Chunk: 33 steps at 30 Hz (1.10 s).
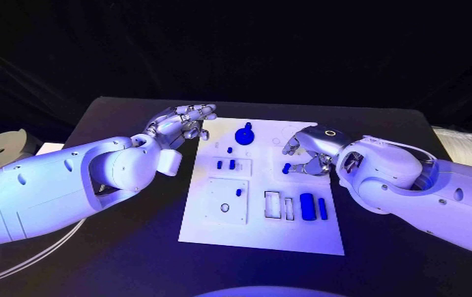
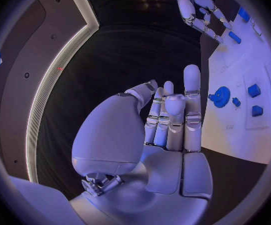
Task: Assemble the parts on the task board
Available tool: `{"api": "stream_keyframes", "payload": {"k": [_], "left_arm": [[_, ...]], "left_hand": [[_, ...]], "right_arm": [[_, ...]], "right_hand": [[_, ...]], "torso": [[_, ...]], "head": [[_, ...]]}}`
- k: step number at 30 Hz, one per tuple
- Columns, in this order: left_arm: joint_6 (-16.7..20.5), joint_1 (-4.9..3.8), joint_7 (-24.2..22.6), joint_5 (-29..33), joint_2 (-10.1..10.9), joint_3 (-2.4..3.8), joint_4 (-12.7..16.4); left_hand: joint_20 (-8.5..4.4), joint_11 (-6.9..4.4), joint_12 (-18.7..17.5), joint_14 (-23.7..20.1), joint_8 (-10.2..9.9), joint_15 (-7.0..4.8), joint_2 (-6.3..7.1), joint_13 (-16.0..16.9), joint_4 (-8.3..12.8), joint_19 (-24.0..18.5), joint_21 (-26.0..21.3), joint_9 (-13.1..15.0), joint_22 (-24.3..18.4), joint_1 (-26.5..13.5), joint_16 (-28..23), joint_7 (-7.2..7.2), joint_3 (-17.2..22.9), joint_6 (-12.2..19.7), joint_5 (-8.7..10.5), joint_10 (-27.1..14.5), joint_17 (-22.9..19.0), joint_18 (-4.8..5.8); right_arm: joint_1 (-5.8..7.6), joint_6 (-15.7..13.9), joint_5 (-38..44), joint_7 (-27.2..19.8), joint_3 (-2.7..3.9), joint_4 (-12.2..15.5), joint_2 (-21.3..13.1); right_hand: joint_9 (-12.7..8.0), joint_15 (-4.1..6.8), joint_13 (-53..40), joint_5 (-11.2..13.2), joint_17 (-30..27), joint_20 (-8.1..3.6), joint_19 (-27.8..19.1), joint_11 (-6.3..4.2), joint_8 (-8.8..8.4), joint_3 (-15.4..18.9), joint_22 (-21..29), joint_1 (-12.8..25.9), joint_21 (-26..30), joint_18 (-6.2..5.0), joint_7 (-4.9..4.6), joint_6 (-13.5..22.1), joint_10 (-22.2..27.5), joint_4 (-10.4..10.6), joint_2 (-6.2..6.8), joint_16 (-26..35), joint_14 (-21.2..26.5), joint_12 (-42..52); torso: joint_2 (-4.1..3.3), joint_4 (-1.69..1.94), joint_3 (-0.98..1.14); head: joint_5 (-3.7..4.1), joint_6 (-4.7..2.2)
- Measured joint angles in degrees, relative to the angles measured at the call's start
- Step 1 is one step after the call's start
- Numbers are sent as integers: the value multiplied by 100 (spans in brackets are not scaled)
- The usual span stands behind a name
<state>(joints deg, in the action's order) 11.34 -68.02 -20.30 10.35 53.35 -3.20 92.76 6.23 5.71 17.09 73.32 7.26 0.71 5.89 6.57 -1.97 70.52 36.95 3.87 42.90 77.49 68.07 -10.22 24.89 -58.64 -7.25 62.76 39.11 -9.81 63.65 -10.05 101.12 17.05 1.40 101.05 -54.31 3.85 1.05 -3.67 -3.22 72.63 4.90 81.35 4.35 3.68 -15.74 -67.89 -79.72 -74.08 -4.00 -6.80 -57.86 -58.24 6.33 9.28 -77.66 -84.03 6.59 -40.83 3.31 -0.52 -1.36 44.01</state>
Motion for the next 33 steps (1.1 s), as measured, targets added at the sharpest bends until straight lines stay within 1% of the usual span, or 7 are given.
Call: {"api": "stream_keyframes", "payload": {"k": [6,8,10,14,17,23,33], "left_arm": [[-5,0,0,-4,7,-1,0],[-6,0,0,-5,8,-1,0],[-6,0,0,-6,8,-1,1],[-8,0,-2,-7,9,-1,3],[-8,0,-3,-8,11,-1,3],[-8,0,-3,-9,18,-1,3],[-11,0,-3,-10,22,-1,3]], "left_hand": [[21,0,0,0,0,0,0,0,16,-21,0,0,0,0,0,0,-16,0,0,0,0,0],[21,0,0,0,0,0,0,-1,16,-21,0,0,0,0,0,0,-16,0,0,0,0,0],[21,0,0,0,0,0,0,-1,16,-21,0,0,0,0,0,0,-16,0,0,0,0,0],[21,0,0,0,0,0,0,-1,16,-21,0,0,0,0,0,0,-16,0,0,0,-1,0],[21,0,0,0,0,0,0,-1,16,-21,0,0,0,0,0,0,-16,0,0,0,-1,-1],[21,0,0,0,0,0,0,-1,16,-21,0,0,1,0,0,0,-16,0,0,0,-1,0],[21,0,0,0,0,0,0,-2,16,-21,0,1,1,0,0,0,-16,0,0,0,-1,0]], "right_arm": [[-33,144,27,31,-9,-78,70],[-43,184,34,32,-12,-91,93],[-52,223,40,32,-13,-96,116],[-66,283,46,24,-16,-105,146],[-74,315,49,17,-16,-114,159],[-83,342,52,-8,-18,-128,186],[-87,344,54,-37,-15,-151,222]], "right_hand": [[6,0,-5,0,0,0,0,-5,0,0,0,-67,0,0,0,0,-169,0,-67,0,0,50],[12,0,-6,0,0,0,0,-21,0,-2,0,-98,0,0,25,-31,-253,2,-98,0,0,61],[15,0,-6,0,-5,0,0,-25,0,-26,1,-113,0,0,6,-69,-310,26,-113,0,0,89],[18,0,-6,0,-5,1,0,-41,0,-64,-6,-128,0,0,40,-127,-447,63,-128,0,0,106],[29,-1,-6,0,-5,1,0,-56,29,-105,-23,-173,0,0,35,-209,-589,101,-173,0,0,127],[51,-1,-5,0,54,-20,21,-77,72,-269,-96,-208,-31,0,6,-398,-855,144,-348,-36,0,127],[81,-1,4,4,70,-40,41,-126,112,-414,-112,-233,-31,0,37,-597,-1030,173,-406,-57,0,89]], "torso": [[-3,3,0],[-4,2,0],[-4,1,0],[-4,0,-2],[-4,0,-3],[0,0,-3],[1,-1,-3]], "head": [[-3,20],[-12,26],[-15,30],[-16,35],[-16,39],[-16,43],[-7,43]]}}
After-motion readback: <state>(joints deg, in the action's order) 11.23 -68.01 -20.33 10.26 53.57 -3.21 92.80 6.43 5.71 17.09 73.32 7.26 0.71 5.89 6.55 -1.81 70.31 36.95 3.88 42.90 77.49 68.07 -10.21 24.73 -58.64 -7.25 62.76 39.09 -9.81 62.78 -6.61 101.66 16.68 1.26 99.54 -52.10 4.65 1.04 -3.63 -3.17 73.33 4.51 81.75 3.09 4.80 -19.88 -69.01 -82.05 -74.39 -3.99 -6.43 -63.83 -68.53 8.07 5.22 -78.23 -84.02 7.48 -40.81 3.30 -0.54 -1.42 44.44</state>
